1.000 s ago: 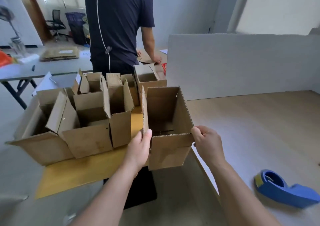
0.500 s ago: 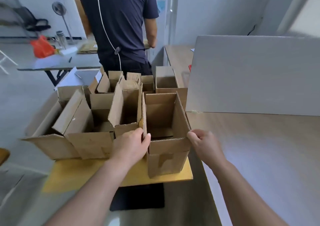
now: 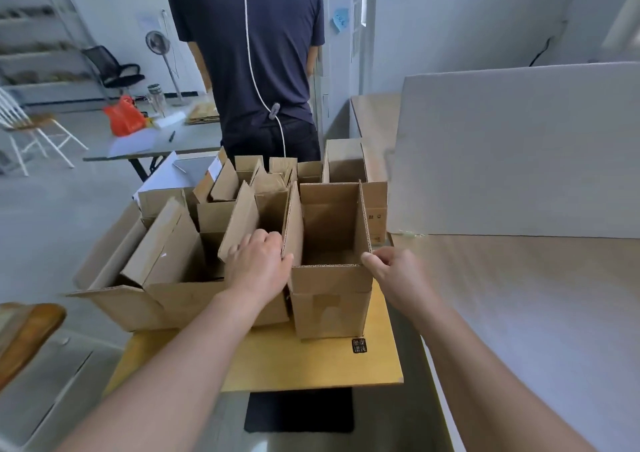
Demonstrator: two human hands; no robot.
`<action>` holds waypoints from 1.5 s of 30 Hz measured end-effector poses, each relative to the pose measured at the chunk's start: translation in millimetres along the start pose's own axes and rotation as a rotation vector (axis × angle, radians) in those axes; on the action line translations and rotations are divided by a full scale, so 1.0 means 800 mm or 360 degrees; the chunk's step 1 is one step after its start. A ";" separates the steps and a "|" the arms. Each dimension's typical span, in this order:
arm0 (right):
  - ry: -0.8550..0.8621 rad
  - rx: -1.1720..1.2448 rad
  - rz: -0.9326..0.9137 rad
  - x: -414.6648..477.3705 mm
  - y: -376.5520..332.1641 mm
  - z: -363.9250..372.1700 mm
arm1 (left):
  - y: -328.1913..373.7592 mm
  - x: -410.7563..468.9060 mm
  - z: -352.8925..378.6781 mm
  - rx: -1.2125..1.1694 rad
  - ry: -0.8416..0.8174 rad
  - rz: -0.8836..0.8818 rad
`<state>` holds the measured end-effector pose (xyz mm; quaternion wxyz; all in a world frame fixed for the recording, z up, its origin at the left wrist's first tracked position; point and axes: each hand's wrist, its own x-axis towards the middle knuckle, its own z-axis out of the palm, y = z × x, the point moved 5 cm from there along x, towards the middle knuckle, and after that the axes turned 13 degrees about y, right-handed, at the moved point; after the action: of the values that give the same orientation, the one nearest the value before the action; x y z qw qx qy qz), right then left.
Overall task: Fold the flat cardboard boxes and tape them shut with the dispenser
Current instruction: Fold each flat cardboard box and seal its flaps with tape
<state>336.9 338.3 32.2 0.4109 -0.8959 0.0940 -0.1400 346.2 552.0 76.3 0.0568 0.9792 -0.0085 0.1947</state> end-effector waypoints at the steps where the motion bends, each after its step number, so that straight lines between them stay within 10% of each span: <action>1: 0.0006 -0.0012 0.0001 0.001 0.000 0.003 | -0.002 0.001 0.000 -0.0039 -0.0008 -0.0036; 21: 0.0280 -0.0834 0.0039 -0.052 -0.042 -0.040 | -0.001 0.007 -0.015 -0.0438 -0.0050 0.0190; 45: 0.0984 -0.1294 0.0946 -0.419 0.185 -0.360 | 0.395 -0.313 -0.021 -0.1048 -0.0462 0.1223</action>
<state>-81.9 133.4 40.6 0.0097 -0.8344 0.5025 -0.2262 96.2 238.4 29.8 0.2843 0.8526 -0.4355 0.0509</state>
